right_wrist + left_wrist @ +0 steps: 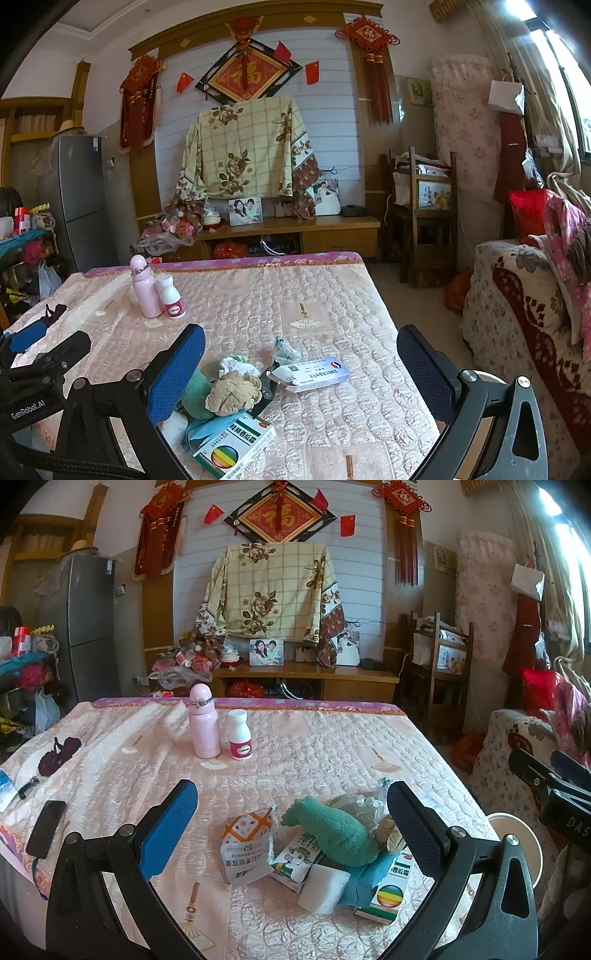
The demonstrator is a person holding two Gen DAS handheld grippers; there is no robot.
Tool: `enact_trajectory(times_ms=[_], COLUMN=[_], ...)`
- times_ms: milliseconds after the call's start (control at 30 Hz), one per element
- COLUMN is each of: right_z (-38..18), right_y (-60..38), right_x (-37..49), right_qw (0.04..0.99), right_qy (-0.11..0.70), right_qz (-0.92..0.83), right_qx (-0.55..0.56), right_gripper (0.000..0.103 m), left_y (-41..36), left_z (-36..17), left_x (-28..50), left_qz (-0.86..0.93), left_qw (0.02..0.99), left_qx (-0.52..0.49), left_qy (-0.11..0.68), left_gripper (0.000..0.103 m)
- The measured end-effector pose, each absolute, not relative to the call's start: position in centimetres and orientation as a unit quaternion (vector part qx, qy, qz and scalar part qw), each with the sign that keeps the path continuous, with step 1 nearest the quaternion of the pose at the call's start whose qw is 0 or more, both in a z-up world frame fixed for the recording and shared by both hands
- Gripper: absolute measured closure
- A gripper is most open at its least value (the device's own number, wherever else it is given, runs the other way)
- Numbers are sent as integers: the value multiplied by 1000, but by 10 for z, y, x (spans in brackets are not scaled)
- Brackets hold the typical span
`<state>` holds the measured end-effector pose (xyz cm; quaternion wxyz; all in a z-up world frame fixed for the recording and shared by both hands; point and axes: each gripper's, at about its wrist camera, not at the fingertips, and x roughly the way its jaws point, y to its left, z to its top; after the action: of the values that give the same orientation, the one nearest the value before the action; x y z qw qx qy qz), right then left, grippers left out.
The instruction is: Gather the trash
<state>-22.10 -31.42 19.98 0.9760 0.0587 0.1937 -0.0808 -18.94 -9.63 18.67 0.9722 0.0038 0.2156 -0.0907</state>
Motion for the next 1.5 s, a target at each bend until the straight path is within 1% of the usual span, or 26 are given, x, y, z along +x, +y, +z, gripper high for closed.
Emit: enact_trajectory(times_ms=[700,1267,1500], right_z=[194,190,188], right_y=[-316,-316,-314], right_x=[-220,-219,-213], right_qw=[974,973,970], right_qy=[200,206,221], right_qz=[-83,-74,-73], right_qx=[61,72,64], right_gripper=[0,0,0], left_y=[-93,-95,-96], left_z=[183,177,175], left_x=[-189,-187,-186], left_qz=[-87,-84,-84], left_qw=[973,970,969], left_qx=[4,0,0], left_qy=[214,229,231], left_gripper=[1,1,1])
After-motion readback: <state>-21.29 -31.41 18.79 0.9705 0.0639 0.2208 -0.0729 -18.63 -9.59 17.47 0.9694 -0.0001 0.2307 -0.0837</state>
